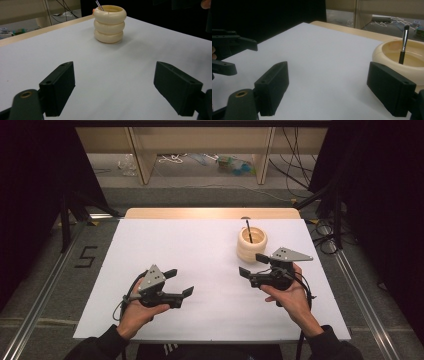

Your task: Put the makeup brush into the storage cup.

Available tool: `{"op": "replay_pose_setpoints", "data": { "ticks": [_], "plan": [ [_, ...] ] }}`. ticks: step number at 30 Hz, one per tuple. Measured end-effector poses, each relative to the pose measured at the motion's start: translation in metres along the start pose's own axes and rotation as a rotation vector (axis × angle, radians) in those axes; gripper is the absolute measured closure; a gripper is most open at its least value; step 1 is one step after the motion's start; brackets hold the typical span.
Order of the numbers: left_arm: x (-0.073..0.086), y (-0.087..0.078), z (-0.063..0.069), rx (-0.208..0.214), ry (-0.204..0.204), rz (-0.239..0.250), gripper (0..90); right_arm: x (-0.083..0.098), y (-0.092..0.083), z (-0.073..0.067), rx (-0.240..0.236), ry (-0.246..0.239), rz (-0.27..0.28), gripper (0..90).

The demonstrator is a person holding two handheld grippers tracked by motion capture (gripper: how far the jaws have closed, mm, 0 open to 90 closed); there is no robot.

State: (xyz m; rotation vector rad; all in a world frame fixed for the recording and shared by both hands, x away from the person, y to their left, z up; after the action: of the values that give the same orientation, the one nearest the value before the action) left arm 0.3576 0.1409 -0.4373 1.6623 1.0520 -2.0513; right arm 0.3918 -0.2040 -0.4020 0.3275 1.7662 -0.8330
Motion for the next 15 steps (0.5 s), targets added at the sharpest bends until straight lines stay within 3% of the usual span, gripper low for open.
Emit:
{"op": "replay_pose_setpoints", "data": {
  "ticks": [15],
  "plan": [
    [0.001,0.000,0.000,-0.007,-0.009,-0.007,17.4,0.014,-0.005,-0.006,-0.015,0.001,0.000,17.4]
  ]
}}
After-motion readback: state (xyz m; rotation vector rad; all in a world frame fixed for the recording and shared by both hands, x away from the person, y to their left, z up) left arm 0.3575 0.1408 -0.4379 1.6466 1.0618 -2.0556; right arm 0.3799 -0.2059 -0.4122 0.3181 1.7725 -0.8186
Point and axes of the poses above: each handheld gripper's, and its own axes: y roughly forward along the jaws, x roughly out of its underside, z roughly to its right, the point moved 1 cm from there along y, roughly forward along the jaws, and after that the axes turned 2 degrees about -x, right-handed, at the moved point
